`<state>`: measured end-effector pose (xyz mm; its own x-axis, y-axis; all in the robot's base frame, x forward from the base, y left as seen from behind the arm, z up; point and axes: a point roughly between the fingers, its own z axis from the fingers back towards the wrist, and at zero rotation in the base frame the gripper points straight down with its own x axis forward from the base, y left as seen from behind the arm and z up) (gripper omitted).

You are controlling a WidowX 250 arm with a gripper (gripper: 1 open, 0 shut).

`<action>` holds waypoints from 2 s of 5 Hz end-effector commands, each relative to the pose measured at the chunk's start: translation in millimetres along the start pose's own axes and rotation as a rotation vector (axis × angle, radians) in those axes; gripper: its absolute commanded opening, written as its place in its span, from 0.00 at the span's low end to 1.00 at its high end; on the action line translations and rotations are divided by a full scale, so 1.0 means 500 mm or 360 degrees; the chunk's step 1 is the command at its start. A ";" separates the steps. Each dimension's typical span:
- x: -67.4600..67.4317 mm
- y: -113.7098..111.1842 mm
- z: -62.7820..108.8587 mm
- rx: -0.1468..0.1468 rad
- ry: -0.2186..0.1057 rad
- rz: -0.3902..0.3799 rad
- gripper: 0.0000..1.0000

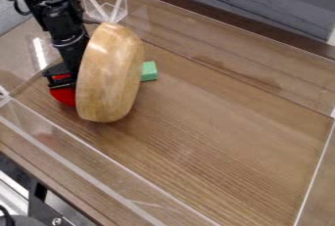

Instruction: Move the red object to the right side of the table

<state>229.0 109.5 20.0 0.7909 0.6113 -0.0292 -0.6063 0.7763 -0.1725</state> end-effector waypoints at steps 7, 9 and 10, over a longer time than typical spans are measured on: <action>-0.111 -0.257 -0.005 -0.0122 0.0024 -0.0409 0.00; -0.053 -0.206 0.052 -0.0176 0.0012 -0.0380 0.00; -0.071 -0.212 0.089 -0.0190 0.0070 -0.0626 0.00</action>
<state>255.0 10.9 69.8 0.9609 0.2746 -0.0356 -0.2729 0.9169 -0.2912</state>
